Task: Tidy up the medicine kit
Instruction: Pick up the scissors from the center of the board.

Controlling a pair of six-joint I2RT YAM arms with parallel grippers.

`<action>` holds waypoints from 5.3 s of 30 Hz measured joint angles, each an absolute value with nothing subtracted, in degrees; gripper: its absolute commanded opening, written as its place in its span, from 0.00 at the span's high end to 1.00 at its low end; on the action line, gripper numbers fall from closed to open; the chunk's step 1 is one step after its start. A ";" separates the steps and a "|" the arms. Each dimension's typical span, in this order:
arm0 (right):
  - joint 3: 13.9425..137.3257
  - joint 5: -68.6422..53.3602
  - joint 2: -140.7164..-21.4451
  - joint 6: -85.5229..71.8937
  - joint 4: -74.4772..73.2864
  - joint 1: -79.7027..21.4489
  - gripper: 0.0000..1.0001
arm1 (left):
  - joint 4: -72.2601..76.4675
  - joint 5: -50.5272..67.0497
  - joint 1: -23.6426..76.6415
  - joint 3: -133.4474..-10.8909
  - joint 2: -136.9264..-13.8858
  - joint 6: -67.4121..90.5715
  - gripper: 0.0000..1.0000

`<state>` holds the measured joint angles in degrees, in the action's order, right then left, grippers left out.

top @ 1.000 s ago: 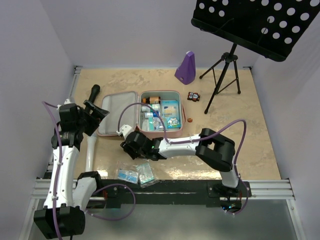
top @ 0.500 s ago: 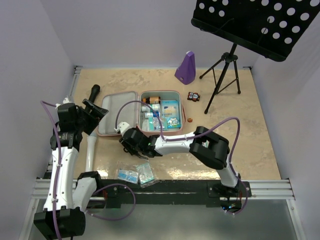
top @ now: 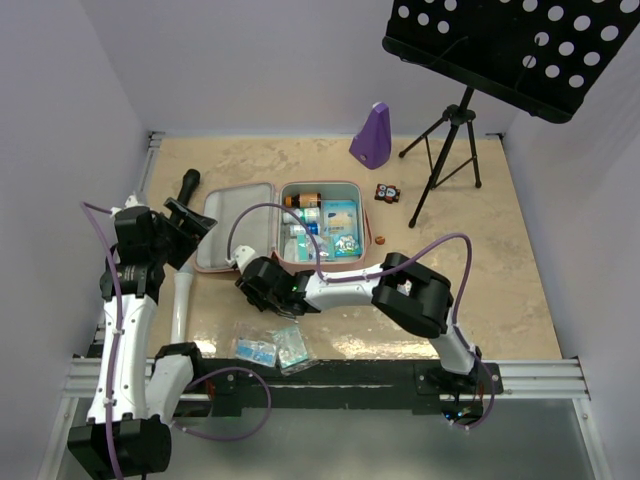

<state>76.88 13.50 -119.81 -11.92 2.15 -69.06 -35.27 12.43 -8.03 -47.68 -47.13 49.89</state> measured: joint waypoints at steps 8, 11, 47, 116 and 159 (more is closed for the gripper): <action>78.43 13.52 -120.86 -11.51 1.54 -69.06 0.69 | -35.27 12.43 -8.14 -47.66 -46.74 49.87 0.13; 78.63 13.47 -120.95 -11.55 1.26 -69.06 0.75 | -35.27 12.43 -8.14 -47.59 -46.65 49.87 0.14; 78.48 14.22 -114.52 -13.80 -8.99 -69.04 1.00 | -34.79 12.88 -8.14 -46.57 -46.11 49.87 0.15; 79.07 14.83 -116.31 -16.10 -9.61 -64.93 0.58 | -33.47 14.15 -8.14 -43.27 -44.99 49.89 0.16; 75.99 13.58 -116.84 -17.34 -5.63 -65.78 1.00 | -32.36 14.87 -8.14 -42.28 -44.64 49.89 0.18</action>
<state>75.99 13.58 -116.84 -17.34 -5.63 -65.78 -32.36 14.87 -8.14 -42.28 -44.64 49.89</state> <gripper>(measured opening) 0.046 0.827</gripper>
